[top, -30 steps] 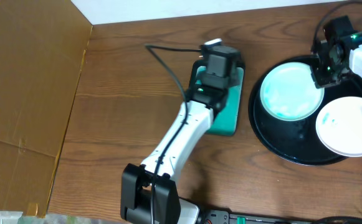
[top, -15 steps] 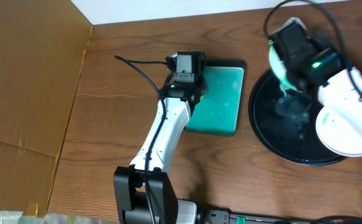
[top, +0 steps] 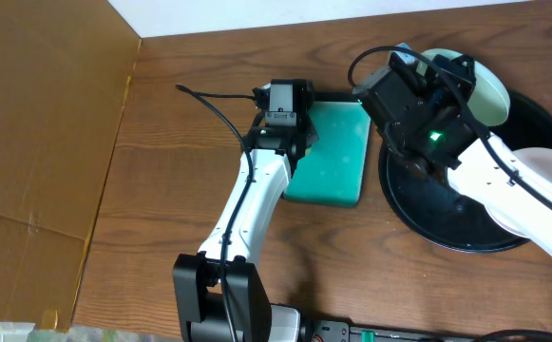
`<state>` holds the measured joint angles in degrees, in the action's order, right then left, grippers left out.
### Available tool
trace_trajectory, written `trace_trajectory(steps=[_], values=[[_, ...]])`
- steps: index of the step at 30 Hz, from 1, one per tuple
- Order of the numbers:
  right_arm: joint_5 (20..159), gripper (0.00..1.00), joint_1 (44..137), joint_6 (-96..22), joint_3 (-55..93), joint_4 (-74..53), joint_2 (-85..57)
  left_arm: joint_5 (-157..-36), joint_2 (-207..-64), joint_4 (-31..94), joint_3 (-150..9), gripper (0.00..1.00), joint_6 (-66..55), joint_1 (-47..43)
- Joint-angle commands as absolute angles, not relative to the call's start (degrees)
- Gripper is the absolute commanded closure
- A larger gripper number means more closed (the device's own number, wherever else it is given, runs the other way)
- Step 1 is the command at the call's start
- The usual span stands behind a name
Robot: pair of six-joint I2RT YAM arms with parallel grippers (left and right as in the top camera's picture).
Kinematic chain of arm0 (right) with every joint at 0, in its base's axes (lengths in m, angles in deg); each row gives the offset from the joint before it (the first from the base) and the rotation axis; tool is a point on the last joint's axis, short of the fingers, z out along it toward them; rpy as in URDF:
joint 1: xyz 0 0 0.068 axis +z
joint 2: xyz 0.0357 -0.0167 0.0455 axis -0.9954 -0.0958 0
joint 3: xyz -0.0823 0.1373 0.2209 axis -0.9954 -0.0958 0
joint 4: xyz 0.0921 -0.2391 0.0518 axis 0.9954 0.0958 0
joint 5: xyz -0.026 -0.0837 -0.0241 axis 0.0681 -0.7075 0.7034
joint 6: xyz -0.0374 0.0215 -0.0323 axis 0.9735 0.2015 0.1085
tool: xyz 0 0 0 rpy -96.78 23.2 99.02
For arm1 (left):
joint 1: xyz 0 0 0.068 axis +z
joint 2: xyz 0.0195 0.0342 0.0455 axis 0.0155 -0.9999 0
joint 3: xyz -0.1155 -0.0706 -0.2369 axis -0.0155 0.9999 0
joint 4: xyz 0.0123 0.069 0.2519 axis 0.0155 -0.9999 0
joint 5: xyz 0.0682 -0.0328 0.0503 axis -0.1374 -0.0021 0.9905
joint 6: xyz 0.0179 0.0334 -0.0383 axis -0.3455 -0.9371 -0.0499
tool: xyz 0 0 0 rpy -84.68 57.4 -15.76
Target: Clean dirty plates on tray and stack at the side
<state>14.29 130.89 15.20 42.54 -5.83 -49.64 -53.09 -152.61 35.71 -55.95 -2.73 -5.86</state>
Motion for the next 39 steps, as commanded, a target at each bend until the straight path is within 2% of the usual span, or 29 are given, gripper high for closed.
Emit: trace_trajectory(steps=[1, 4, 11, 14, 20, 25, 29, 33, 39], values=[[15.3, 0.99, 129.9, 12.6, 42.8, -5.9, -48.8, -52.1, -151.7, 35.7, -55.6, 0.93, -3.5, -5.7], [21.5, 0.99, 127.9, 9.7, 42.8, -3.9, -48.8, -52.1, -151.7, 35.5, -55.6, 0.93, -3.5, -5.7], [45.8, 0.99, 117.4, -0.8, 42.8, 0.0, -48.8, -52.1, -151.7, 35.6, -55.6, 0.93, -3.5, -5.7], [61.6, 0.99, 110.2, -7.3, 42.8, 1.2, -48.8, -52.1, -151.7, 35.6, -55.6, 0.93, -3.4, -5.7], [101.6, 0.99, 92.1, -11.5, 42.8, 3.2, -48.8, -52.1, -151.7, 35.6, -55.6, 0.93, -3.5, -5.7], [118.7, 0.99, 80.3, -12.8, 42.8, 3.8, -48.9, -53.0, -151.7, 36.0, -55.6, 0.93, -3.4, -5.7], [121.2, 0.99, 76.4, -12.9, 42.8, 4.0, -48.9, -53.2, -151.7, 36.0, -55.6, 0.93, -3.4, -5.7], [119.2, 0.99, 77.3, -10.4, 42.8, 4.1, -48.9, -53.2, -151.8, 36.2, -55.6, 0.92, -3.4, -5.7], [79.9, 0.99, 87.8, -6.1, 42.8, 3.7, -48.8, -53.2, -151.8, 36.2, -55.6, 0.93, -3.4, -5.7]])
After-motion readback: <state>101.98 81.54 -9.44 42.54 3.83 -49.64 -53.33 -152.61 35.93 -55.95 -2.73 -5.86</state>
